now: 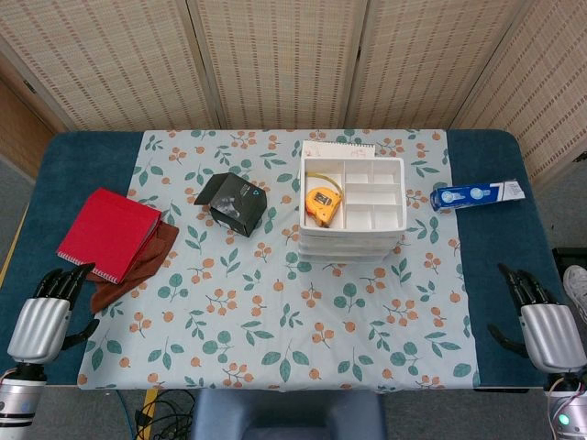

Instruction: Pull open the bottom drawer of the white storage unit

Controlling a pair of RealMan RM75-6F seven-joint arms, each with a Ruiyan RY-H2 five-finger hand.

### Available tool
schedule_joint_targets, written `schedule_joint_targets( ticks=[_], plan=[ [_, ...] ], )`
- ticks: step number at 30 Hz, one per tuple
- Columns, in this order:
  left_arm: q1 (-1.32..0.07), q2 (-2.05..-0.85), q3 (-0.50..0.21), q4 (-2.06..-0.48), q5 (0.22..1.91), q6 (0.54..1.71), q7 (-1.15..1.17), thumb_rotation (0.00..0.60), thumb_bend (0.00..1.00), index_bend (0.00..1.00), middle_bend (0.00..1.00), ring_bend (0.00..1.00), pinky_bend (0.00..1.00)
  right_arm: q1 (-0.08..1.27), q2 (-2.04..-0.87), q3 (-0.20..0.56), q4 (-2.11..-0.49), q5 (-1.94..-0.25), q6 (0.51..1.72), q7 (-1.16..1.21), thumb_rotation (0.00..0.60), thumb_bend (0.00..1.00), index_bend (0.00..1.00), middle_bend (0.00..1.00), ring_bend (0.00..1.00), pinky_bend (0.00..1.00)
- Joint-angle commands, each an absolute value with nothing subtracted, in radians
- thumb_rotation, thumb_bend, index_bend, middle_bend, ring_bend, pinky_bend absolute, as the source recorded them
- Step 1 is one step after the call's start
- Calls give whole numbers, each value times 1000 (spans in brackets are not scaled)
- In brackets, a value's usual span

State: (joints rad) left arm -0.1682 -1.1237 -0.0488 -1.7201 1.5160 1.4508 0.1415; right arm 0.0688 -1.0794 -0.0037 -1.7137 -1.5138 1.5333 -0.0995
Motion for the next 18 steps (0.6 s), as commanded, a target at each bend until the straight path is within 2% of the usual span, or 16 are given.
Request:
schedule_joint_targets(
  ticks=[1, 12, 14, 16, 18],
  plan=[
    [-168, -1124, -49, -1717, 1515, 1451, 139, 600, 220, 89, 158, 184, 125, 68, -1084, -2, -1715, -1521, 1533, -97, 600, 243, 0, 159, 154, 303],
    [-164, -1120, -50, -1711, 1516, 1456, 122, 600, 220, 89, 158, 184, 125, 93, -1098, 17, -1740, -1536, 1493, -111, 600, 252, 0, 200, 165, 304],
    [-163, -1118, -48, -1711, 1516, 1456, 120, 600, 220, 90, 158, 184, 125, 110, -1112, 26, -1749, -1534, 1469, -113, 600, 252, 0, 240, 216, 344],
    [-161, -1116, -47, -1711, 1518, 1458, 117, 600, 220, 89, 157, 184, 125, 130, -1124, 31, -1757, -1531, 1436, -103, 600, 261, 0, 300, 305, 424],
    [-160, -1114, -45, -1711, 1521, 1459, 108, 600, 220, 89, 157, 184, 125, 160, -1136, 35, -1762, -1526, 1382, -63, 600, 282, 0, 408, 418, 510]
  ],
)
